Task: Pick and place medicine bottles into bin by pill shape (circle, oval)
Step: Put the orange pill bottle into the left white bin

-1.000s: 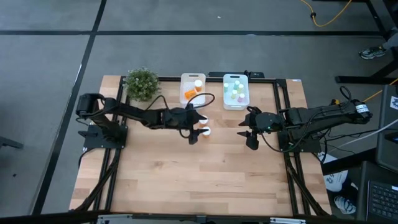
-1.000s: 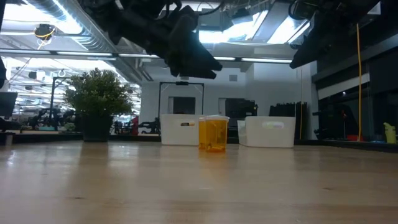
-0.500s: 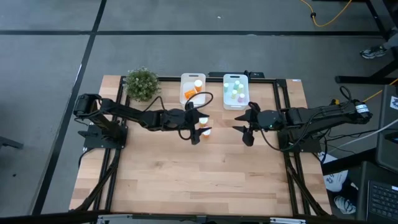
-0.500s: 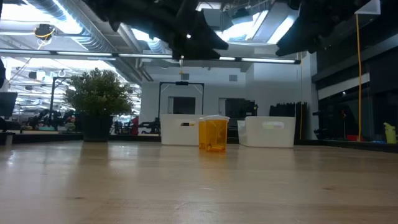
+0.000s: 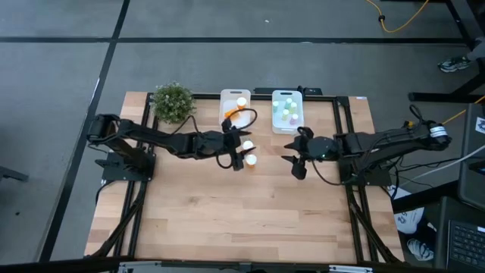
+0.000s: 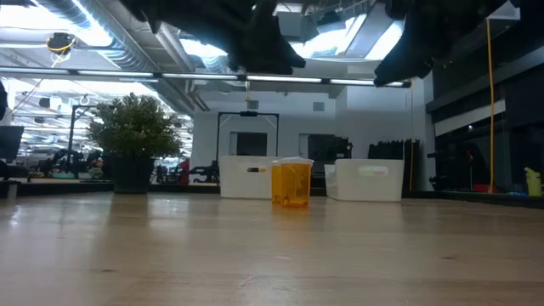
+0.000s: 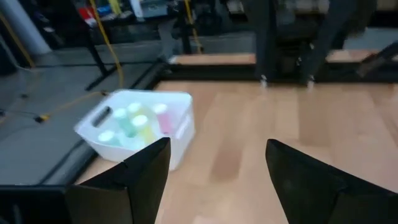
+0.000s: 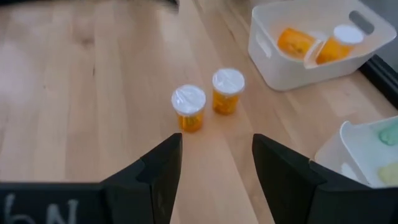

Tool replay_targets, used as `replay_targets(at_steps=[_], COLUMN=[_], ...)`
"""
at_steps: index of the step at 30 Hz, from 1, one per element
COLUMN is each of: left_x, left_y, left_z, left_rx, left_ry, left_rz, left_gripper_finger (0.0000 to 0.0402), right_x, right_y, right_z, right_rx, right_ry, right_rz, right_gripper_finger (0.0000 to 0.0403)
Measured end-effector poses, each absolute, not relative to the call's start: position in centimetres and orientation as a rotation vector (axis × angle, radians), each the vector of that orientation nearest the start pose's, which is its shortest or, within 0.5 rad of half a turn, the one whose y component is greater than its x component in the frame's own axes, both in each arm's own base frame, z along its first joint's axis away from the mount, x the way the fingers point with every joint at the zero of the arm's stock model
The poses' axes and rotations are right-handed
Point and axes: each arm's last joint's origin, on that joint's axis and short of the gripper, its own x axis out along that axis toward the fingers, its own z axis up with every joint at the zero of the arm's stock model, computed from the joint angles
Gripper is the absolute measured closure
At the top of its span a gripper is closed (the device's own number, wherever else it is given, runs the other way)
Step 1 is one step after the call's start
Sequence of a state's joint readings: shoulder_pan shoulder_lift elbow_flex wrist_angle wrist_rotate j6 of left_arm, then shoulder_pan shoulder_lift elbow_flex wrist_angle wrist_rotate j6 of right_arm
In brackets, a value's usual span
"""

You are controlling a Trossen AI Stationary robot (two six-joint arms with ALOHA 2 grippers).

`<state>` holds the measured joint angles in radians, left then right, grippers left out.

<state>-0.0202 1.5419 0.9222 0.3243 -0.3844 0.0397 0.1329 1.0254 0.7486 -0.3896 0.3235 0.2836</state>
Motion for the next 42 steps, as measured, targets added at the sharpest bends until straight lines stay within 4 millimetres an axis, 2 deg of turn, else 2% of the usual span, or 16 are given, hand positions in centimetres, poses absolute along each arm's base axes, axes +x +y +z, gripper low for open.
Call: replay_targets(at_steps=[11, 14, 16, 19, 24, 27, 31, 34, 42], left_x=[28.3, 26.7, 25.9, 24.5, 22.8, 21.8, 20.1, 18.5, 14.4], left_y=[-0.7, -0.5, -0.4, -0.3, -0.1, 0.4, 1.0, 1.1, 1.1], left_z=[29.5, 30.5, 30.5, 29.3, 25.8, 24.8, 24.9, 24.1, 21.1], left_rx=[0.223, 0.167, 0.055, 0.014, 0.000, -0.027, -0.057, -0.064, -0.113], left_ry=[0.363, 0.359, 0.365, 0.495, 0.616, 0.569, 0.415, 0.290, 0.037], left_rz=[0.422, 0.469, 0.529, 0.547, 0.543, 0.512, 0.366, 0.282, 0.268], left_gripper_finger=[0.0147, 0.0147, 0.0147, 0.0147, 0.0147, 0.0147, 0.0147, 0.0147, 0.0146], right_x=[22.7, 23.2, 23.4, 23.7, 24.2, 24.3, 24.4, 24.3, 24.4], right_y=[2.1, 2.2, 2.2, 2.3, 2.3, 2.3, 2.4, 2.4, 2.4], right_z=[24.5, 23.9, 23.6, 23.0, 22.7, 22.8, 22.8, 22.8, 22.8], right_rx=[0.108, 0.104, 0.112, 0.123, 0.122, 0.127, 0.129, 0.129, 0.131], right_ry=[0.667, 0.685, 0.701, 0.722, 0.721, 0.702, 0.695, 0.697, 0.696], right_rz=[-0.276, -0.278, -0.285, -0.294, -0.294, -0.291, -0.290, -0.288, -0.283], right_gripper_finger=[0.0205, 0.0205, 0.0205, 0.0205, 0.0205, 0.0205, 0.0205, 0.0205, 0.0205])
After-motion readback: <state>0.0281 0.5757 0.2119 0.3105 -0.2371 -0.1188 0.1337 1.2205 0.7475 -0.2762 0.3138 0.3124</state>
